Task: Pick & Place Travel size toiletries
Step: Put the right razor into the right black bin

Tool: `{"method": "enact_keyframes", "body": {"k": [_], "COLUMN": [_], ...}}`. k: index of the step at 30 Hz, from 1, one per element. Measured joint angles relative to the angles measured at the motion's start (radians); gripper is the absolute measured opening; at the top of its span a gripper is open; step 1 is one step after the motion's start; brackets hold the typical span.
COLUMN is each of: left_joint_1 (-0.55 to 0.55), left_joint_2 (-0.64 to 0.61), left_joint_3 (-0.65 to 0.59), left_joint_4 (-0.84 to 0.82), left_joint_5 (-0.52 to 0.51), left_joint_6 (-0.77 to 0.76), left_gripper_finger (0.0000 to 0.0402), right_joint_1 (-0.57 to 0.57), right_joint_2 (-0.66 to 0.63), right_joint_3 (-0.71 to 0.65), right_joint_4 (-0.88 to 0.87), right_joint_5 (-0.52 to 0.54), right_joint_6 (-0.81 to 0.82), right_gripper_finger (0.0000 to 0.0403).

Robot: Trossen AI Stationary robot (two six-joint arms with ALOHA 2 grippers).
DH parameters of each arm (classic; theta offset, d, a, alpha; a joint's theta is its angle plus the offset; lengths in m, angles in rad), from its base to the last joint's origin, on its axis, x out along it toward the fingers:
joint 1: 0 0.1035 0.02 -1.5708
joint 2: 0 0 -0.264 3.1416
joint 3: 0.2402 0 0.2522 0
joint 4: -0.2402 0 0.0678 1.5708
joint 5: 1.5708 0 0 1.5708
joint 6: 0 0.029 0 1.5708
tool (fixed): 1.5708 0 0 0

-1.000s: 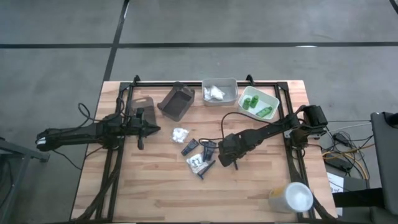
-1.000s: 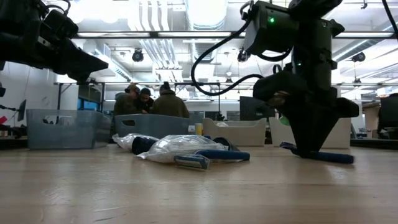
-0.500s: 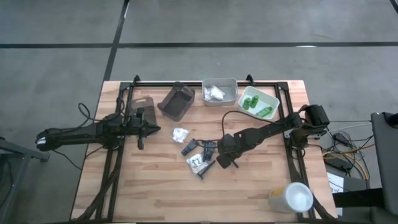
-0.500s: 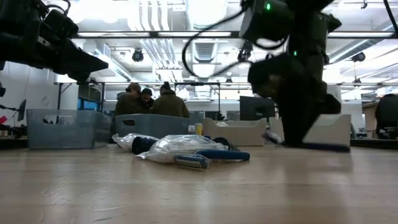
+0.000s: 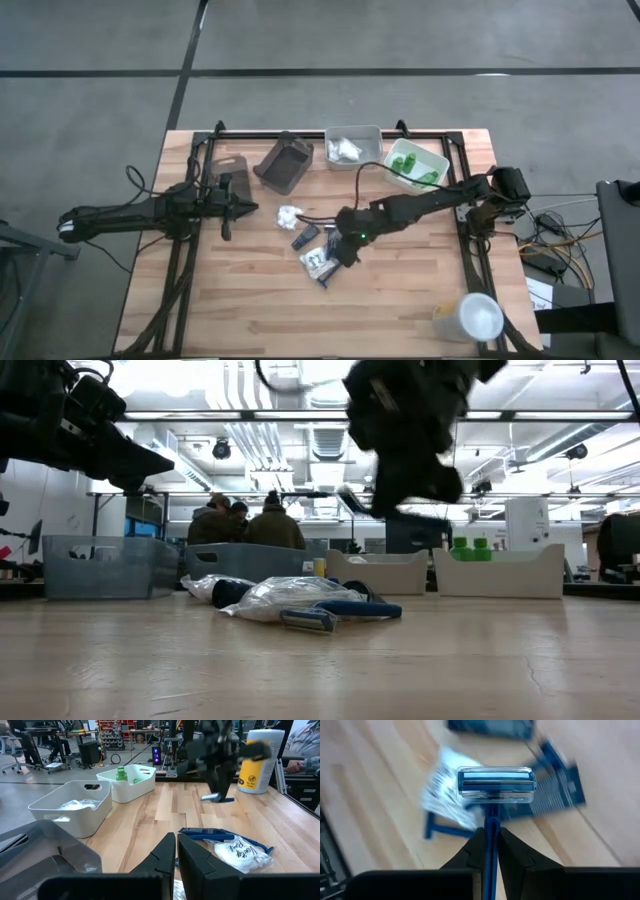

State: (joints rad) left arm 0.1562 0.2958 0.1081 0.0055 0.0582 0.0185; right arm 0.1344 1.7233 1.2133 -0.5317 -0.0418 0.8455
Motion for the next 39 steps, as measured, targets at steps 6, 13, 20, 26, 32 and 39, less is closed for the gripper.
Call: {"method": "enact_keyframes", "body": {"k": [6,13,20,26,32,39], "left_joint_1": [0.0,0.0,0.0,0.0,0.0,0.0], "left_joint_2": [0.0,0.0,0.0,0.0,0.003,0.002], "left_joint_3": [0.0,0.0,0.0,0.0,0.0,0.0], "left_joint_4": [0.0,0.0,0.0,0.0,0.102,0.55], "left_joint_5": [0.0,0.0,0.0,0.0,0.0,-0.108], "left_joint_6": [0.0,0.0,0.0,0.0,-0.095,-0.399], "left_gripper_finger": [0.0023,0.0023,0.0023,0.0023,0.0023,0.0023], "right_joint_1": [-0.026,-0.123,-0.217,-0.269,-0.303,-0.318], "right_joint_2": [0.0,0.0,-0.001,-0.001,-0.002,-0.002], "right_joint_3": [0.115,0.239,0.324,0.362,0.365,0.365], "right_joint_4": [0.005,0.027,0.064,0.077,0.086,0.116], "right_joint_5": [-0.001,-0.037,-0.047,-0.076,-0.119,-0.125], "right_joint_6": [-0.183,-0.403,-0.593,-0.707,-0.718,-0.701], "right_gripper_finger": [0.0025,0.0025,0.0025,0.0025,0.0025,0.0025]}}
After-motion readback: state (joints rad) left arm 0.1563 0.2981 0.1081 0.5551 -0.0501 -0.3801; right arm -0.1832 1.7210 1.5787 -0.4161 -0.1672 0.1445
